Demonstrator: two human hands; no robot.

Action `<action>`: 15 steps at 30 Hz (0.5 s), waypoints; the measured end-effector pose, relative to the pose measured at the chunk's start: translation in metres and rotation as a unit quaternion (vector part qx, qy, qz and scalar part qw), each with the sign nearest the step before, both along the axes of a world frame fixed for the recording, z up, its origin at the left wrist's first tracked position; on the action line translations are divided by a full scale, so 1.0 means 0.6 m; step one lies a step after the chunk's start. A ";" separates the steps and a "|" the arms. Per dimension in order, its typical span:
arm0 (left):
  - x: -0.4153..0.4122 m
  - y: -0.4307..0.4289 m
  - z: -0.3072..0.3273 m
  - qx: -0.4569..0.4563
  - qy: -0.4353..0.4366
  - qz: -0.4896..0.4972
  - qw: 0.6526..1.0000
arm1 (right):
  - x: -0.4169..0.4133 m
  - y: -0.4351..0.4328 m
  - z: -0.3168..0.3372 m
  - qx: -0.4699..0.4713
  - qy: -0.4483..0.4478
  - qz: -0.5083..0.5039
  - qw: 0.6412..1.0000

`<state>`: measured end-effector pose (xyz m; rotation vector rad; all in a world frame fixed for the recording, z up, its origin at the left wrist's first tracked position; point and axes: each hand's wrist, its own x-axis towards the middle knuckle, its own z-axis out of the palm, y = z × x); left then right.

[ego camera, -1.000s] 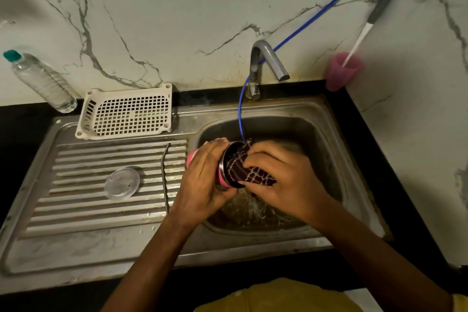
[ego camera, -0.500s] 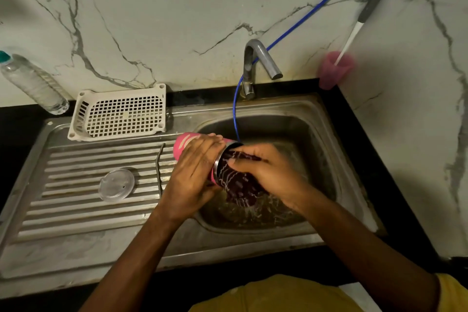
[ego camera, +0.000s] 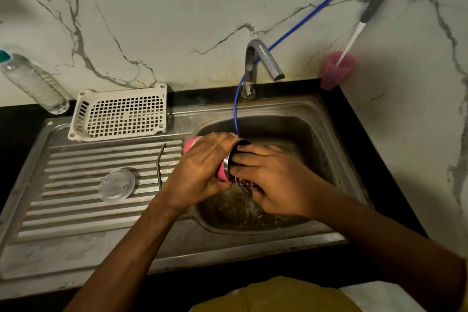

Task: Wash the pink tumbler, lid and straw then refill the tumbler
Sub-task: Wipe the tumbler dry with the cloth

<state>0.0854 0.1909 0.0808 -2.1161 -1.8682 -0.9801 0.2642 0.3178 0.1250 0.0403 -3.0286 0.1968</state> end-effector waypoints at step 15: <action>0.000 0.007 0.025 0.029 -0.052 0.009 0.998 | 0.005 0.026 -0.025 0.017 0.097 0.066 0.993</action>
